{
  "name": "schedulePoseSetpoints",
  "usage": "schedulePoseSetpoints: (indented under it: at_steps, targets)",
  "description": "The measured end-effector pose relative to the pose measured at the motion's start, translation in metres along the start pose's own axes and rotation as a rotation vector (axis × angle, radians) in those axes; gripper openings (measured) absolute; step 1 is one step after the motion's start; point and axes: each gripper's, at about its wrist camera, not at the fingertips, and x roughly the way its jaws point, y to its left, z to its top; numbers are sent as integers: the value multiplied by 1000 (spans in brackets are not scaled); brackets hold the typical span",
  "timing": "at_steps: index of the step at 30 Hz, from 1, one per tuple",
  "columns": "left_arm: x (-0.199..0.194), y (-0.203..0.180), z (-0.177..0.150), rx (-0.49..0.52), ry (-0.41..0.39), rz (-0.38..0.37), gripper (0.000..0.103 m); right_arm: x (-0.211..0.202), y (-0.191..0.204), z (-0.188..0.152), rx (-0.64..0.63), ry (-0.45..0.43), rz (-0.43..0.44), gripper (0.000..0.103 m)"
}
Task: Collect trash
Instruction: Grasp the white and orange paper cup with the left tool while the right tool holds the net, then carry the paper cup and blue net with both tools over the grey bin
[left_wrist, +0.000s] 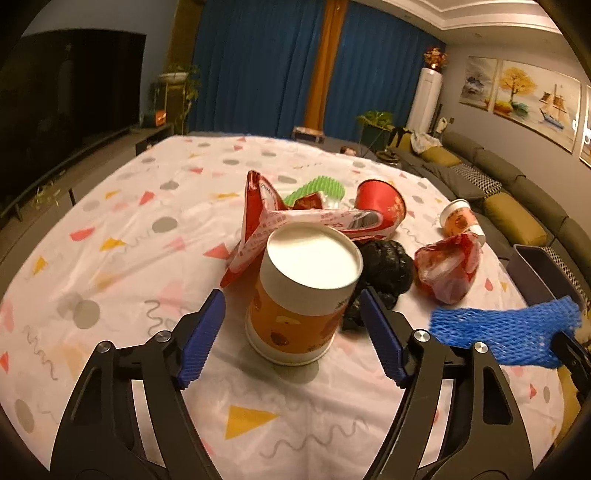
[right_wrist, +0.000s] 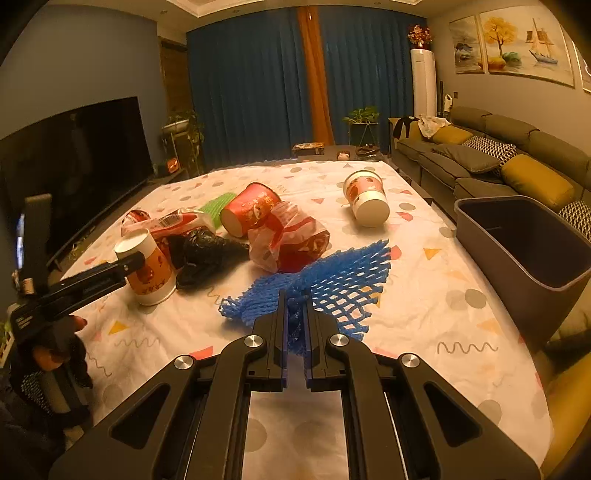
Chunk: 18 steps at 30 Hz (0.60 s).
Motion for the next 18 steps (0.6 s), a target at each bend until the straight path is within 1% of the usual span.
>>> schedulePoseSetpoints:
  at_steps: [2, 7, 14, 18]
  targets:
    - [5, 1, 1, -9, 17, -11, 66, -2, -4, 1, 7, -7, 1, 7]
    - [11, 3, 1, -19, 37, -16, 55, -8, -7, 0, 14, -19, 2, 7]
    - [7, 7, -2, -33, 27, -42, 53, -14, -10, -1, 18, -27, 2, 7]
    - [-15, 5, -6, -29, -5, -80, 52, -19, -8, 1, 8, -41, 1, 7]
